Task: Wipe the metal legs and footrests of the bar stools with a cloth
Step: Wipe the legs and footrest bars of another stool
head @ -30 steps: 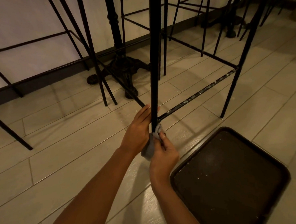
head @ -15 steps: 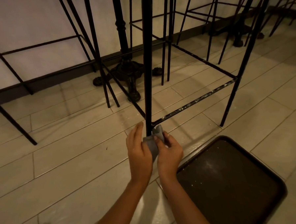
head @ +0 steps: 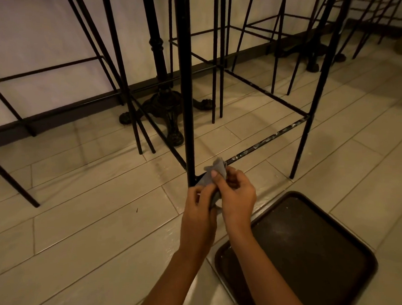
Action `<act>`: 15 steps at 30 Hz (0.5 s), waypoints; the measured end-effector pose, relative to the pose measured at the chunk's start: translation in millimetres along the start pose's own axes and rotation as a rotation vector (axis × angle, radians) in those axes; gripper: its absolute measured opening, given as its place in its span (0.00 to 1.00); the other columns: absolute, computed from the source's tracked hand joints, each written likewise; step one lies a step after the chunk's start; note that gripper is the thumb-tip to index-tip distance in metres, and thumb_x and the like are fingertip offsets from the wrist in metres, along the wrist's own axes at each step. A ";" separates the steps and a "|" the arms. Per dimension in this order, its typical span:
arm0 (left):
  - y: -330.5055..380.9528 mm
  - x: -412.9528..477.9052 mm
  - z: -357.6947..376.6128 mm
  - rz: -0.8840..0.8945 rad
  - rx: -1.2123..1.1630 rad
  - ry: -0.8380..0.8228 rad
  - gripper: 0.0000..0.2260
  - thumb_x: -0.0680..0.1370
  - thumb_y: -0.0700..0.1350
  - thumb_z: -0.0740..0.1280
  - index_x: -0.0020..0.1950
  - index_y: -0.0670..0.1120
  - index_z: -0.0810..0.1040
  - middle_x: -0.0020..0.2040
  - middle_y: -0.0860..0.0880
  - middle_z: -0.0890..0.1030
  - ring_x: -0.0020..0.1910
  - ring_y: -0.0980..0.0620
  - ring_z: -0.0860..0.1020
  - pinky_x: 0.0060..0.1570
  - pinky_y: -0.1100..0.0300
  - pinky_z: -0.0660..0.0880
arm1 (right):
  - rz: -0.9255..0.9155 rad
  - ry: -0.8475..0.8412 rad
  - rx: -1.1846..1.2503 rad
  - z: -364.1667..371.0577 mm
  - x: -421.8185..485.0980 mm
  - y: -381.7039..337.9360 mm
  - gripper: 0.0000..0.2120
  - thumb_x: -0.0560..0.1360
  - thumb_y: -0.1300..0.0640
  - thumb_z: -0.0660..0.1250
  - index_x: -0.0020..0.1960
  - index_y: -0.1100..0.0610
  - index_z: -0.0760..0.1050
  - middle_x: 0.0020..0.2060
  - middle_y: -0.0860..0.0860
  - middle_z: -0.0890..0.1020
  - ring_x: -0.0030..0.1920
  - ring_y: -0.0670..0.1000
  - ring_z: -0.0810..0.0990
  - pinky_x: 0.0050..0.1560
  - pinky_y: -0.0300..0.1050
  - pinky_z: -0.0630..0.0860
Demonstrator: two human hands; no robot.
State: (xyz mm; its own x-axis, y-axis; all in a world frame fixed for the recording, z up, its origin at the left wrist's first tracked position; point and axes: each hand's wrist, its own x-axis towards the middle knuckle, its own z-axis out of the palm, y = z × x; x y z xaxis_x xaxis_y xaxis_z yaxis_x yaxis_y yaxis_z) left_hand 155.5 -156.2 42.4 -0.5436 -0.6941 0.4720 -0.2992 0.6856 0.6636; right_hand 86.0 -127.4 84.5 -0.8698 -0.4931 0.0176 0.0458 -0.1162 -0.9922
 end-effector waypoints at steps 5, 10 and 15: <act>18.1 16.7 -8.5 0.041 -0.001 -0.001 0.15 0.75 0.53 0.53 0.61 0.54 0.65 0.56 0.49 0.65 0.44 0.58 0.74 0.42 0.72 0.76 | -0.026 0.023 0.079 -2.7 4.4 -7.5 0.09 0.74 0.55 0.66 0.54 0.54 0.76 0.45 0.48 0.82 0.46 0.44 0.82 0.45 0.37 0.80; 23.2 30.3 -2.7 -0.169 0.012 -0.032 0.16 0.80 0.47 0.54 0.66 0.46 0.66 0.51 0.65 0.67 0.46 0.73 0.68 0.44 0.80 0.66 | -0.085 0.130 0.016 -13.5 15.4 -2.4 0.09 0.78 0.58 0.61 0.55 0.56 0.76 0.45 0.49 0.81 0.47 0.48 0.81 0.44 0.35 0.79; 50.8 40.4 4.3 -0.231 0.275 -0.058 0.15 0.80 0.53 0.56 0.65 0.51 0.64 0.62 0.46 0.69 0.49 0.56 0.76 0.42 0.69 0.74 | -0.133 0.165 -0.142 -19.5 25.9 13.3 0.11 0.77 0.61 0.62 0.58 0.56 0.76 0.51 0.52 0.82 0.51 0.47 0.79 0.54 0.42 0.77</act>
State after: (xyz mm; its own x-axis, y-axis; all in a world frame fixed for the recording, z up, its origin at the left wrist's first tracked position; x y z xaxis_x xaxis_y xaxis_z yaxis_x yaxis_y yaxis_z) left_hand 115.0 -148.4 92.7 -0.4786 -0.8292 0.2888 -0.6147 0.5513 0.5641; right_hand 54.5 -124.9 69.3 -0.9326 -0.3327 0.1398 -0.1334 -0.0422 -0.9902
